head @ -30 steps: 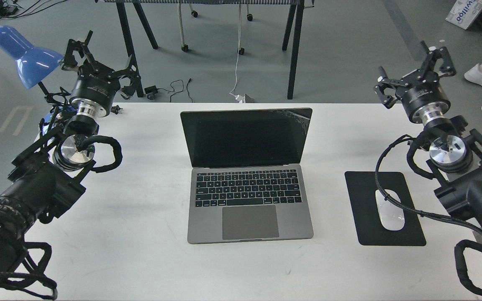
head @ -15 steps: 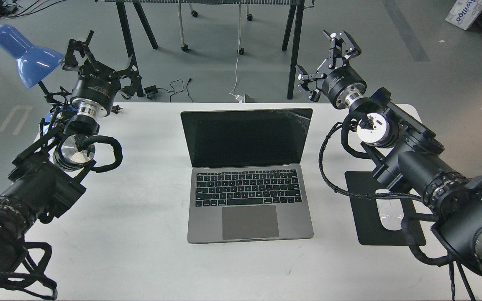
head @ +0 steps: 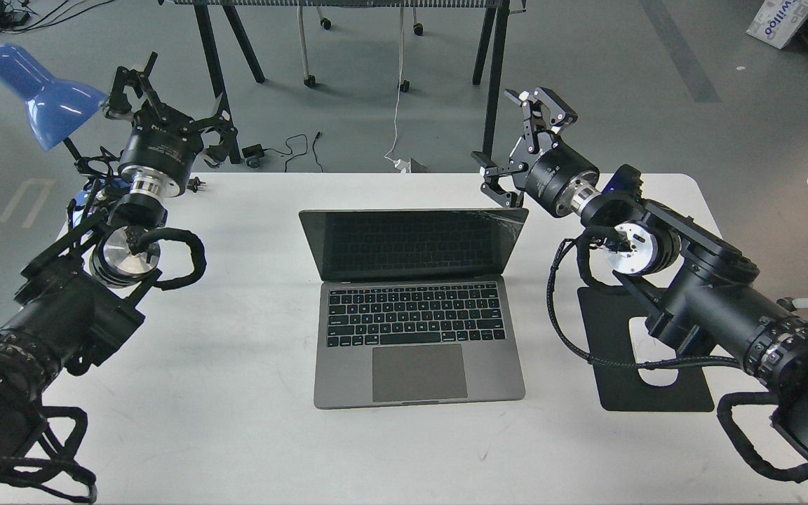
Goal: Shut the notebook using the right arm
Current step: 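Raise the right gripper and move it over the laptop screen's top edge, then push the laptop screen down toward the keyboard with the right gripper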
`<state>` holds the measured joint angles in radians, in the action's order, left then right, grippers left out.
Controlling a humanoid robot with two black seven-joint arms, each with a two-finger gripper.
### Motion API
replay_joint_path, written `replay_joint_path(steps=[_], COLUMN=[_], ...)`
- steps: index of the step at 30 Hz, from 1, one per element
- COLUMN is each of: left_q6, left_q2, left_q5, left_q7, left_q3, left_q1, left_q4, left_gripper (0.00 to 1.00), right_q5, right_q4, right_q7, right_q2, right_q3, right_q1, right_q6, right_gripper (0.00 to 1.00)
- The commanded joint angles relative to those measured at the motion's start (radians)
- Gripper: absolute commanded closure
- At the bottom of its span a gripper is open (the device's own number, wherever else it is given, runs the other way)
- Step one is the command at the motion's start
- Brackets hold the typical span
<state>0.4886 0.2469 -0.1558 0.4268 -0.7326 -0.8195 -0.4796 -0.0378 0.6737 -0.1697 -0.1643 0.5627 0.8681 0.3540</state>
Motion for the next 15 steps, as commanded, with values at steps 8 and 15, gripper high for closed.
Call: replay_joint_path(steps=[8, 15], left_q6=[0.000, 0.000], left_q2=[0.000, 0.000], left_q5=[-0.001, -0.001], left_q7=[0.000, 0.001], left_q3=[-0.001, -0.001], left_q1=[0.000, 0.000], left_q4=[-0.001, -0.001], left_gripper=[0.00, 0.00], right_q5=[-0.010, -0.013], right_q4=[0.202, 0.331], right_q7=[-0.001, -0.001], right_q2=[-0.095, -0.167], right_q3=[-0.007, -0.072], right_q1=[-0.099, -0.153], right_q6=[-0.013, -0.020], right_gripper=[0.00, 0.00])
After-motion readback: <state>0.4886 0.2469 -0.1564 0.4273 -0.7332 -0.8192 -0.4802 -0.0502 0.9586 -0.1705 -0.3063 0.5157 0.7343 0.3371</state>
